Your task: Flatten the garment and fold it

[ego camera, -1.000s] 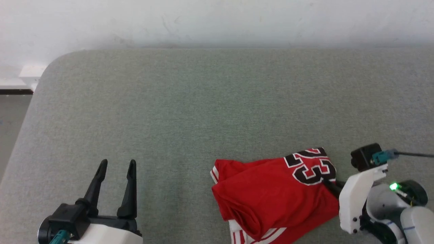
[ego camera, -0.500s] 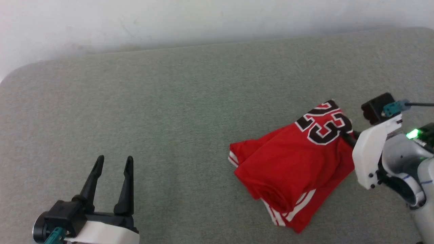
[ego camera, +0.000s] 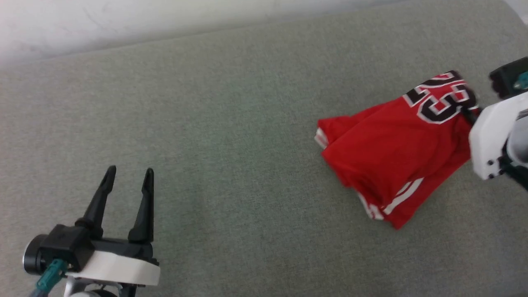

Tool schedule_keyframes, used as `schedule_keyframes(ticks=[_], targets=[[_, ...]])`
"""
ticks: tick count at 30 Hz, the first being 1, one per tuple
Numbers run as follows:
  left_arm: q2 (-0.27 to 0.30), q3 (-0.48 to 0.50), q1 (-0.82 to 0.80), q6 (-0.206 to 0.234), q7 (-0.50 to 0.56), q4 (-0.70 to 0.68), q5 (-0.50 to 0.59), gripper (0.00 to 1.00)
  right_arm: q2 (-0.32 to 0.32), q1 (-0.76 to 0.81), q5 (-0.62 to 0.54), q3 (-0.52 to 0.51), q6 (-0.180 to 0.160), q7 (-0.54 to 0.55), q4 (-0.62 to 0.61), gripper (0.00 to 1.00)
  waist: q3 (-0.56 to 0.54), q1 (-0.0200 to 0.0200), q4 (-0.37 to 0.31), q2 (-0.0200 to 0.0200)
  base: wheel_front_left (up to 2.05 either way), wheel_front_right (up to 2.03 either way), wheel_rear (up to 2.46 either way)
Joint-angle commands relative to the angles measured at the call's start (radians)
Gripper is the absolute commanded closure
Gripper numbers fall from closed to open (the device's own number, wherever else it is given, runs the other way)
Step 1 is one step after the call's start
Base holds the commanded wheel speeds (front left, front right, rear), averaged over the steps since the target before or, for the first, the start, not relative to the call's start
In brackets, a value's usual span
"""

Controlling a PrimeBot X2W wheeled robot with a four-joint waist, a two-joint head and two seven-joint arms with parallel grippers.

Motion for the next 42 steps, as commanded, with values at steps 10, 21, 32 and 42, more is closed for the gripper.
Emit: schedule_keyframes(ticks=[10, 21, 32, 42], targets=[[0.043, 0.004, -0.058, -0.008, 0.03, -0.039, 0.018, 0.0, -0.085, -0.068, -0.118, -0.087, -0.001, -0.073, 0.08, 1.0, 0.137, -0.0001, -0.022, -0.0001, 0.0, 0.0, 0.0], [0.084, 0.01, -0.107, -0.014, 0.064, -0.083, 0.029, 0.0, -0.116, -0.112, -0.215, -0.18, -0.001, -0.13, 0.144, 1.0, 0.255, -0.0001, -0.028, -0.0001, 0.0, 0.0, 0.0], [0.11, 0.011, -0.146, -0.017, 0.087, -0.108, 0.032, 0.0, -0.078, -0.106, -0.278, -0.254, -0.001, -0.145, 0.212, 1.0, 0.328, -0.0001, -0.033, -0.0001, 0.0, 0.0, 0.0], [0.103, 0.004, -0.161, -0.011, 0.072, -0.094, 0.031, 0.0, -0.06, -0.134, -0.318, -0.271, -0.001, -0.161, 0.243, 0.0, 0.332, -0.0001, -0.027, -0.0001, 0.0, 0.0, 0.0]])
